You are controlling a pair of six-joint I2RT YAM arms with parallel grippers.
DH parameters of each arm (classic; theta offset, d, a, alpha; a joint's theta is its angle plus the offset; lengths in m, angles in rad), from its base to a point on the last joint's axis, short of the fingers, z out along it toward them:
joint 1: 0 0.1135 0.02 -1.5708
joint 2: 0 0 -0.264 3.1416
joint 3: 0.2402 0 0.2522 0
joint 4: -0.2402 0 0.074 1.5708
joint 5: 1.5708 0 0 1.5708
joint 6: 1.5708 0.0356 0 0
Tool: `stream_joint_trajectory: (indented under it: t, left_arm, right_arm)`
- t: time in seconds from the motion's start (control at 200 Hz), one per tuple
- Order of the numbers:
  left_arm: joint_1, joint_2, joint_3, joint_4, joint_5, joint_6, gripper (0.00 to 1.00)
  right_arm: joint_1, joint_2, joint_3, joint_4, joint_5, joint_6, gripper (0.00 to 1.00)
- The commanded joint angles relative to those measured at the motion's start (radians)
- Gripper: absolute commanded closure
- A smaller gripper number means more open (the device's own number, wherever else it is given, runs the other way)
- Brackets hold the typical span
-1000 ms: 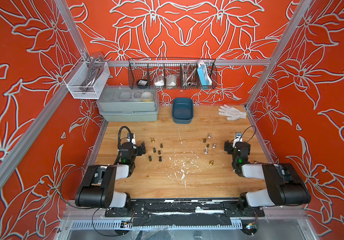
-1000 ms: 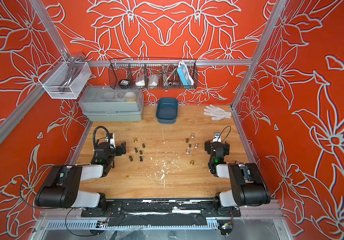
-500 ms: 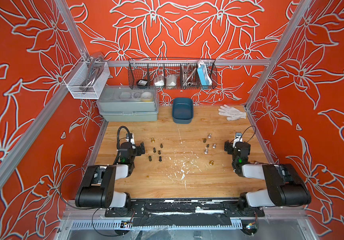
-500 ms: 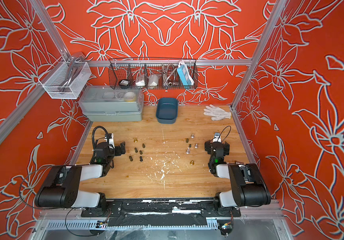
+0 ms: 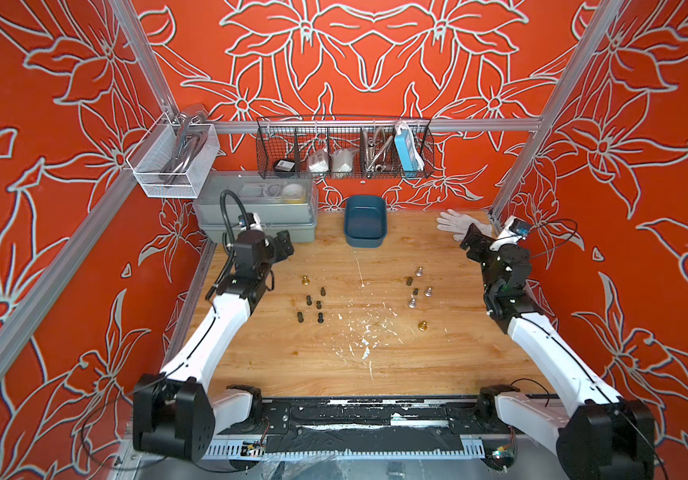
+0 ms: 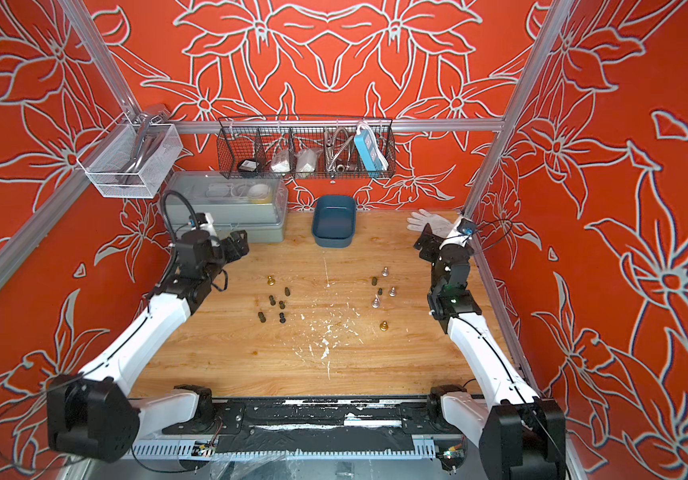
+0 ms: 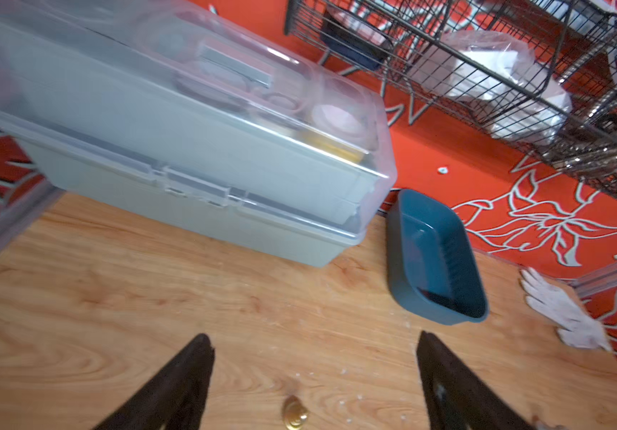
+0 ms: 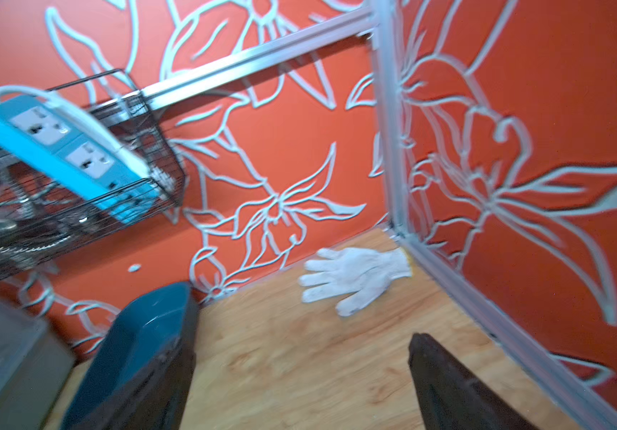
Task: Put the chess pieces into the storage box
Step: Pick up the storage box at the center of the board.
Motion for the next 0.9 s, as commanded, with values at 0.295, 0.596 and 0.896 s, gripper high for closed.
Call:
stream_joint_trajectory:
  t: [0.295,0.596,0.896]
  left_arm:
    - [-0.190,0.535,0.637,-0.528,0.147,0.019,0.23]
    - [-0.219,0.644,0.758,-0.595,0.174,0.014,0.26]
    - [-0.225,0.530,0.608,-0.521,0.153,0.001,0.26]
  right_arm:
    - [0.107,0.788,0.867,-0.781,-0.383,-0.030,0.24]
    - [0.166,1.354,1.622,-1.101,-0.357,-0.111,0.27]
    - [0.182,1.528,1.777,-1.009,-0.364,-0.019,0.47]
